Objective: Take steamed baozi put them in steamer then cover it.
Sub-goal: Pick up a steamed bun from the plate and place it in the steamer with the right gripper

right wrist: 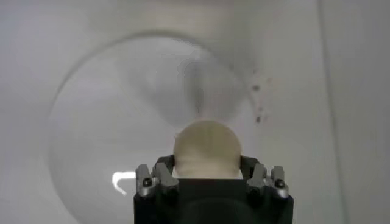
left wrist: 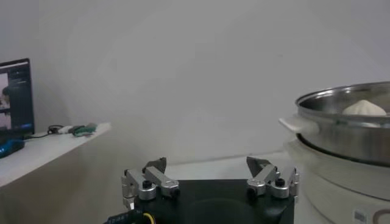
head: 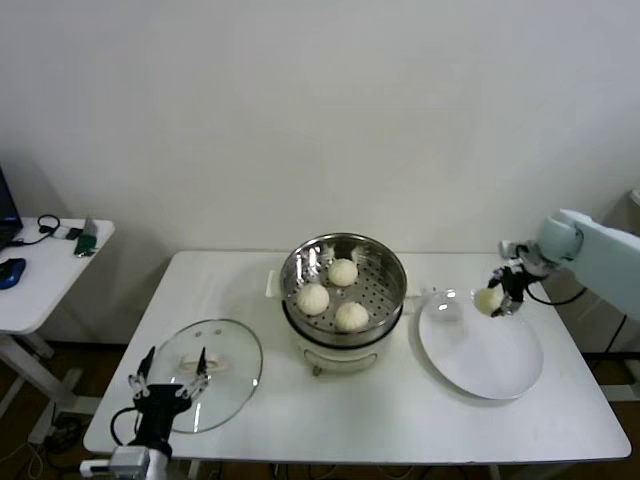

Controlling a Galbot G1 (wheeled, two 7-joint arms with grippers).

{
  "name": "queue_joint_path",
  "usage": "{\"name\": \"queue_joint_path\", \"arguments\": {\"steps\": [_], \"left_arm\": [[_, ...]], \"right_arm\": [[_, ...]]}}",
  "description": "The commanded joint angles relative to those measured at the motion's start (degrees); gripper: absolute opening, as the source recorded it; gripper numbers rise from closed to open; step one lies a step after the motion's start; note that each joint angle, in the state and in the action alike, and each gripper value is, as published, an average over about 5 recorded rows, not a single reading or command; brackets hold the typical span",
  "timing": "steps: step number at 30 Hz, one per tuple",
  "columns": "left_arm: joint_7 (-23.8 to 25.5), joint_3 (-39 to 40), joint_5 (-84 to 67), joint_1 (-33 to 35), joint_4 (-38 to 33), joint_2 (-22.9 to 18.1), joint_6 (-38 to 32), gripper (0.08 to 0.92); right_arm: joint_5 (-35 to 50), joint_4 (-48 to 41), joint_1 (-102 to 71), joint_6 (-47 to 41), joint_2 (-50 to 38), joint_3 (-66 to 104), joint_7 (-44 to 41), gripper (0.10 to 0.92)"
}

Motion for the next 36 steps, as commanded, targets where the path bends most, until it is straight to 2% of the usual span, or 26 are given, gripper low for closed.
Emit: {"name": "queue_joint_path", "arguments": {"steps": [1, 8, 16, 24, 36], "left_arm": [[0.19, 0.64, -0.55, -0.24, -0.51, -0.4, 0.11, 0.823], [1.41, 0.91, -1.28, 0.79, -1.58, 0.2, -0.27, 0.823], [1.61, 0.92, -1.66, 1.14, -3.14, 0.83, -0.15, 0.823], [1.61, 0.47, -1.7, 2.21, -3.77, 1.0, -0.24, 0.823], [1.64, 0.12, -2.4, 2.56, -2.72, 1.3, -0.63, 0.823]], "right_arm": [[26.79, 5.5, 27.93, -2.42, 8.49, -23.8, 1.11, 0.696], [36.37, 10.27, 32.56, -4.91, 15.11, -27.21, 3.61, 0.696], [40.13, 13.06, 32.01, -6.83, 22.7, -29.87, 6.38, 0.697], [37.05, 12.77, 27.49, -7.49, 27.38, -31.05, 7.37, 0.696], [29.81, 7.2, 19.18, -7.37, 31.03, -30.63, 7.04, 0.702]]}}
